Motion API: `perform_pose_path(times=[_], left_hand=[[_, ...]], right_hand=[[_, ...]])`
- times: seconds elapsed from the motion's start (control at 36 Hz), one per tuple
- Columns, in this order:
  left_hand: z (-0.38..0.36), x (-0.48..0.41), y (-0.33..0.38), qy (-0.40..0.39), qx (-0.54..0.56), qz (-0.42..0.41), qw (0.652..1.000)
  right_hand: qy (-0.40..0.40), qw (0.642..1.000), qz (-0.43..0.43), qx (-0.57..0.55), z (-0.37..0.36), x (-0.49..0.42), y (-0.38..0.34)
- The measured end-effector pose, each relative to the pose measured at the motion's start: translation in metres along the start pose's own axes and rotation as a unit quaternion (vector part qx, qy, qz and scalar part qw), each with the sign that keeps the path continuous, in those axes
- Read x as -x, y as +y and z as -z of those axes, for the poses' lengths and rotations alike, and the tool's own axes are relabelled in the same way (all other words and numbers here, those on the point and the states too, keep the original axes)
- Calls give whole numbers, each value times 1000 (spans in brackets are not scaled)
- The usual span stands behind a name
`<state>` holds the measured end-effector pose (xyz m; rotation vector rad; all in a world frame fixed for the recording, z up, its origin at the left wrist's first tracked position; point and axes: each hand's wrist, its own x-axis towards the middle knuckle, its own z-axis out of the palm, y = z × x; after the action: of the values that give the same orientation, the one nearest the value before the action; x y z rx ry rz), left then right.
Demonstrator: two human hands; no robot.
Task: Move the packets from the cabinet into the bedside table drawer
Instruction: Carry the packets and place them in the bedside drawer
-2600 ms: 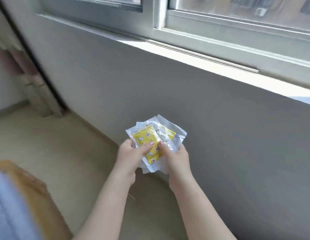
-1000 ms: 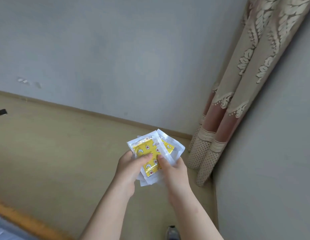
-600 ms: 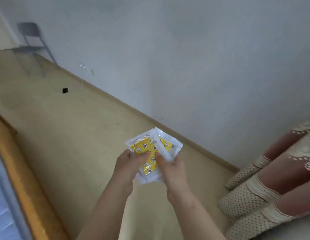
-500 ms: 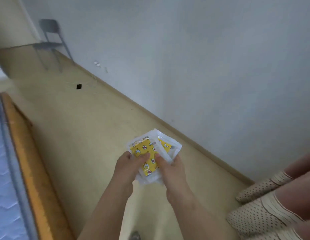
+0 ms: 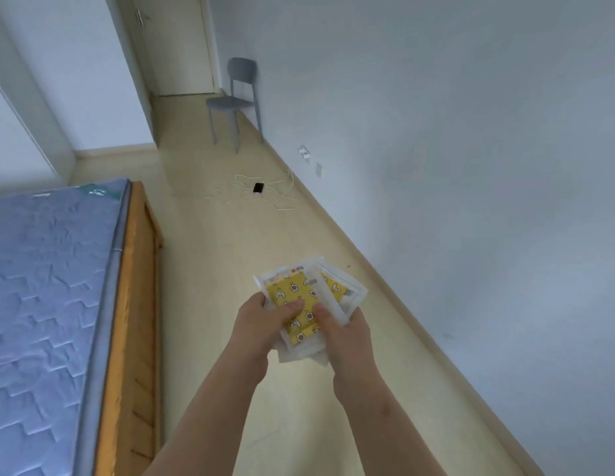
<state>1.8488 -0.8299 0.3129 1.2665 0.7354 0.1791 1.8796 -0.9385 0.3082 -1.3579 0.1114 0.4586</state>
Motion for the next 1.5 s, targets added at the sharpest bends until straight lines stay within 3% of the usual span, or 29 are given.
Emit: perform_pose_path(times=[0.25, 0.5, 0.61, 0.81, 1.22, 1.5], left_hand=[[-2, -143, 40, 60, 22, 2, 998], [-35, -306, 119, 85, 44, -16, 995], [-26, -361, 153, 148, 70, -32, 986], [10, -452, 194, 207, 111, -26, 972], [135, -694, 345, 212, 147, -96, 961], [206, -843, 390, 236, 164, -68, 955]], right_hand=[[-56, 998, -20, 13, -58, -153, -19], [-109, 993, -6, 55, -109, -335, -80], [-166, 981, -4, 98, -153, -396, -103], [-235, 962, -7, 137, -230, -483, -108], [-268, 956, 27, 113, -469, -685, -157], [-304, 947, -34, 100, -586, -810, -150]])
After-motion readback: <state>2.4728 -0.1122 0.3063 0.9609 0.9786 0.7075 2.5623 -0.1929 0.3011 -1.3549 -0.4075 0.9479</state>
